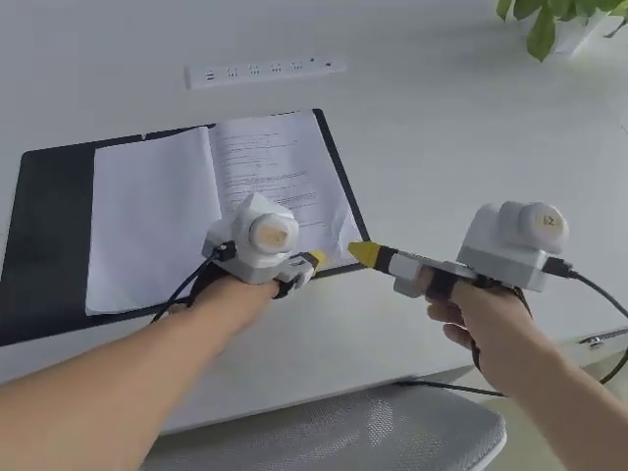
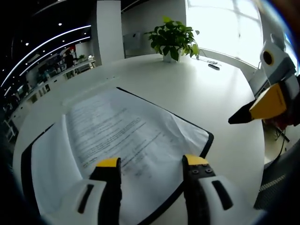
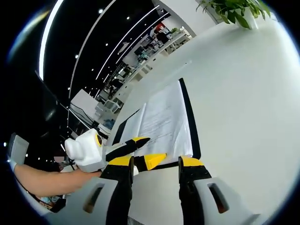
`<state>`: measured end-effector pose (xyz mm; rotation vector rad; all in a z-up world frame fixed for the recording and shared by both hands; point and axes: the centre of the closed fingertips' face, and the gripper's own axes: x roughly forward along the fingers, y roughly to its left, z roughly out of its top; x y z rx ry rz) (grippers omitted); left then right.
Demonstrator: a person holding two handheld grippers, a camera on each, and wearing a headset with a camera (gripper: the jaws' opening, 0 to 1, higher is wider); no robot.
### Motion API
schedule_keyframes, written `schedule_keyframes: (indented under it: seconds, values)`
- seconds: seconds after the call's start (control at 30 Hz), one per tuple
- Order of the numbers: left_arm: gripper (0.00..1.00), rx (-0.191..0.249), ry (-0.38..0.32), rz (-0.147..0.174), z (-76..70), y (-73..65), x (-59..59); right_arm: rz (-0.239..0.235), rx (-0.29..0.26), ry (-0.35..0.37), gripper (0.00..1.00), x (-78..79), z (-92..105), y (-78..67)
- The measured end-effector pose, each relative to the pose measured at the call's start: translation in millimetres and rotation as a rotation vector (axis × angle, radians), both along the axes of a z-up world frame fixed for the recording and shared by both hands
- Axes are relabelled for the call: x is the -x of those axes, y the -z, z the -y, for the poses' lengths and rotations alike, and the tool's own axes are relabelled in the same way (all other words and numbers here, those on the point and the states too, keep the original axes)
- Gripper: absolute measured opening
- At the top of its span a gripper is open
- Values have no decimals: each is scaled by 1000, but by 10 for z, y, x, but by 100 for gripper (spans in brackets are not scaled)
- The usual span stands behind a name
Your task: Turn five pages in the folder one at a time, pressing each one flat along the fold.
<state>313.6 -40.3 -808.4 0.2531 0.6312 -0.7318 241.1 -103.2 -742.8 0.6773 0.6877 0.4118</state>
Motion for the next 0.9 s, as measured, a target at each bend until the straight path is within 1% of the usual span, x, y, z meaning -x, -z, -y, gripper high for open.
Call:
schedule_keyframes:
  seconds: [0.13, 0.27, 0.37, 0.5, 0.53, 0.6, 0.63, 0.67, 0.73, 0.77, 0.8, 0.9]
  values:
    - [51, 10, 0, 6, -5, 2, 3, 7, -7, -4, 36, -46, -28, 15]
    - [50, 24, -4, 10, -8, 2, -2, 12, -2, -17, 36, -86, -66, 42]
    - [45, 30, -8, 10, -13, -2, -7, 15, 0, -15, 36, -113, -71, 57]
    - [42, 36, -13, 14, -22, -8, -20, 17, 1, -14, 36, -127, -71, 67]
    - [41, 37, -15, 14, -23, -8, -20, 21, 10, -10, 36, -137, -53, 80]
    - [36, 44, -25, 16, -30, -13, -29, 15, 12, -11, 36, -136, -45, 105]
    - [29, 43, -51, 24, -67, -24, -69, 12, 14, -11, 36, -135, -39, 117]
    - [24, 47, -66, 10, -91, -14, -81, 10, 15, -9, 36, -135, -31, 127]
    - [22, 30, -39, 27, -82, -14, -77, 12, 16, -6, 36, -137, -19, 131]
    - [21, 33, -46, 21, -91, -15, -90, 13, 15, -4, 36, -139, -15, 132]
    - [19, 31, -51, 24, -103, -17, -105, 11, 17, -5, 36, -138, -13, 140]
    - [18, 23, -49, 25, -104, -20, -101, 6, 18, -4, 36, -142, -13, 159]
